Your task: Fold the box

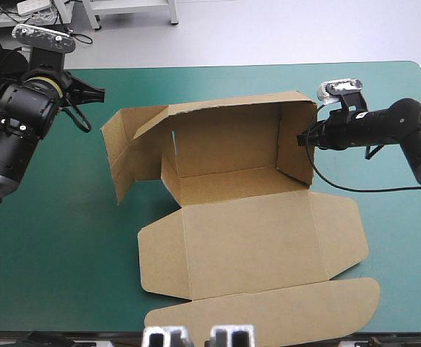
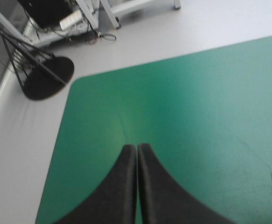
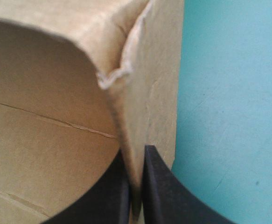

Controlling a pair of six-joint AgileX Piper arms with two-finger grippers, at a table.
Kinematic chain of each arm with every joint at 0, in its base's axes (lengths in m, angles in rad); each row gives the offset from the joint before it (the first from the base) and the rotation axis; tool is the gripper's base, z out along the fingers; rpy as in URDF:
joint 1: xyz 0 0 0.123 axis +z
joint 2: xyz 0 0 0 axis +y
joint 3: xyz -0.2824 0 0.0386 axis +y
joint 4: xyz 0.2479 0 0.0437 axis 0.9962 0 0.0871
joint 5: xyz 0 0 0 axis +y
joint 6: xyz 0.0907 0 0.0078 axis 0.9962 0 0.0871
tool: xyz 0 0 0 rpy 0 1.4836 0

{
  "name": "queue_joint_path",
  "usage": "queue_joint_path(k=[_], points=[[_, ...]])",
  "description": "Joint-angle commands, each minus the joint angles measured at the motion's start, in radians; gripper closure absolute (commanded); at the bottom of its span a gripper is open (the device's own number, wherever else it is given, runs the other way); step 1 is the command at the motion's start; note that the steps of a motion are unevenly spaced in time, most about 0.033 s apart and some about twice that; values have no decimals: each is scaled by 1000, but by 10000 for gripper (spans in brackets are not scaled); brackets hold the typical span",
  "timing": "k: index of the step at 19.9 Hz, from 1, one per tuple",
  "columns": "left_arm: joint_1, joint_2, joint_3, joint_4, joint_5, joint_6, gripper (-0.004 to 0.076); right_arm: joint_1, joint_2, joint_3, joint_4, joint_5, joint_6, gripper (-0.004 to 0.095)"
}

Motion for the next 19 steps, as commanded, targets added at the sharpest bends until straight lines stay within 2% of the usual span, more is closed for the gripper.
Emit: queue_joint_path(k=[1,4,8,15,19], points=[[70,-37,-28,-133,-3,93,727,2,-43,-86,-13,57,101,908],[157,-37,-11,-218,50,121,727,2,-36,-142,-87,149,190,908],[181,-37,32,-231,108,134,727,2,50,-175,-129,275,235,908],[181,-37,40,-267,100,161,727,2,193,-181,-133,288,239,908],[181,-37,40,-267,98,163,727,7,234,-184,-142,204,227,908]])
